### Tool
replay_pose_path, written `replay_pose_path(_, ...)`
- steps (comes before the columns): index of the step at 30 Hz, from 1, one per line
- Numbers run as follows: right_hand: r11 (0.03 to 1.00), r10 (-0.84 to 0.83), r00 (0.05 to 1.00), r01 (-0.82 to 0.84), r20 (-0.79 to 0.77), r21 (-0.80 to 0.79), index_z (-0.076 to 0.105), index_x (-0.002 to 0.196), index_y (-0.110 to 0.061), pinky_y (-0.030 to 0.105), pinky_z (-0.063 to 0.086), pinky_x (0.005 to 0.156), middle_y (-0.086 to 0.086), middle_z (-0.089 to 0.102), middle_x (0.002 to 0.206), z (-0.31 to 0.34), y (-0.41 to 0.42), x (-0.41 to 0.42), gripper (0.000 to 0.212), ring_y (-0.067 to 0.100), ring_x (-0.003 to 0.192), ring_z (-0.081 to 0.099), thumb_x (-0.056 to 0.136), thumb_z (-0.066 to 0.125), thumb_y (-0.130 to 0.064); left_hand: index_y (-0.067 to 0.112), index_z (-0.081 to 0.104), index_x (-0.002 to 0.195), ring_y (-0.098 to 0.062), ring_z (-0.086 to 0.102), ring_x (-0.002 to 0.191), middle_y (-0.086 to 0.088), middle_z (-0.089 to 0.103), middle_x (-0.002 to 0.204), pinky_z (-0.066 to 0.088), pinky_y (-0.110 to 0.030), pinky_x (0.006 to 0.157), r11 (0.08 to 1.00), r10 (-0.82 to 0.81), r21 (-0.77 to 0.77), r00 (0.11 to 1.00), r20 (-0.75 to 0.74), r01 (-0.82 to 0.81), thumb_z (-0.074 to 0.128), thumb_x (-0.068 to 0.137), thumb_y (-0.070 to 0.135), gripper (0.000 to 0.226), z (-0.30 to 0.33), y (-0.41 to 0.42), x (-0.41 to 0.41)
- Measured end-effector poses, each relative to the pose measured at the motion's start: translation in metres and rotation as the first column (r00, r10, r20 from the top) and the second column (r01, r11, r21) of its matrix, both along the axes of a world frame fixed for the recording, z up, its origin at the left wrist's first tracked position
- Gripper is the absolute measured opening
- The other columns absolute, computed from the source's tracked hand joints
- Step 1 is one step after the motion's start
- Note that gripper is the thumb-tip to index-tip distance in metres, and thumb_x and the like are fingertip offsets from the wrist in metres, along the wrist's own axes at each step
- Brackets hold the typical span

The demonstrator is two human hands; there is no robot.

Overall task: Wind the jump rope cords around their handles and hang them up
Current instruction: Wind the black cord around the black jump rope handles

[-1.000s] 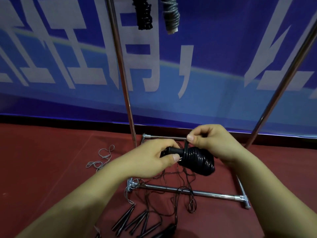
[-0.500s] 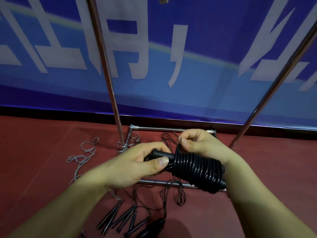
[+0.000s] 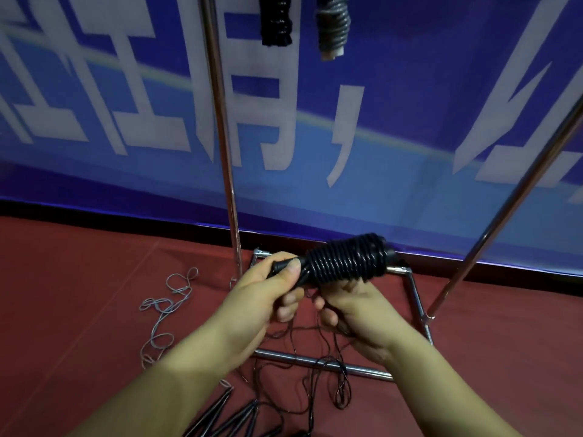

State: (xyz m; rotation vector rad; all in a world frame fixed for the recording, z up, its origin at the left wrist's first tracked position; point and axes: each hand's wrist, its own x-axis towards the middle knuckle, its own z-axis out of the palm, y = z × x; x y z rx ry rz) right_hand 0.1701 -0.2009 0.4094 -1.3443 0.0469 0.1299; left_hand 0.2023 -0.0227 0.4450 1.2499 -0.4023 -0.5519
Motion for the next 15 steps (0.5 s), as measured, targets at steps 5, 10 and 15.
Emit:
replay_pose_path(5, 0.975, -0.027, 1.0, 0.03, 0.013, -0.219, 0.068, 0.1, -0.003, 0.021, 0.039, 0.052, -0.001, 0.057, 0.066, 0.002, 0.014, -0.009, 0.028, 0.012, 0.049, 0.046, 0.102, 0.052, -0.025, 0.009, 0.061, 0.102, -0.009, 0.034, 0.05, 0.002, 0.04, 0.06, 0.026, -0.024, 0.051, 0.972, 0.195, 0.121, 0.979, 0.062, -0.201, 0.05, 0.103, 0.024, 0.019, -0.014, -0.007, 0.011)
replay_pose_path(10, 0.929, 0.002, 0.999, 0.012, 0.039, -0.37, 0.07, 0.092, -0.022, 0.021, 0.032, 0.052, -0.013, 0.051, 0.057, 0.009, 0.017, -0.013, 0.024, 0.005, 0.052, 0.04, 0.104, 0.049, -0.021, 0.016, 0.062, 0.096, -0.009, 0.038, 0.052, 0.006, 0.044, 0.058, 0.036, -0.019, 0.051, 0.925, 0.27, 0.231, 0.95, 0.155, -0.3, 0.052, 0.104, 0.025, 0.015, -0.022, -0.015, 0.013)
replay_pose_path(15, 0.871, 0.03, 1.0, -0.029, -0.006, -0.491, 0.069, 0.085, -0.024, 0.035, 0.034, 0.06, -0.001, 0.046, 0.064, 0.013, 0.017, -0.016, 0.022, 0.018, 0.061, 0.039, 0.086, 0.05, -0.035, 0.021, 0.063, 0.093, 0.002, 0.053, 0.054, 0.015, 0.059, 0.058, 0.042, -0.018, 0.06, 0.899, 0.269, 0.279, 0.929, 0.254, -0.337, 0.054, 0.103, 0.025, 0.014, -0.029, -0.022, 0.01)
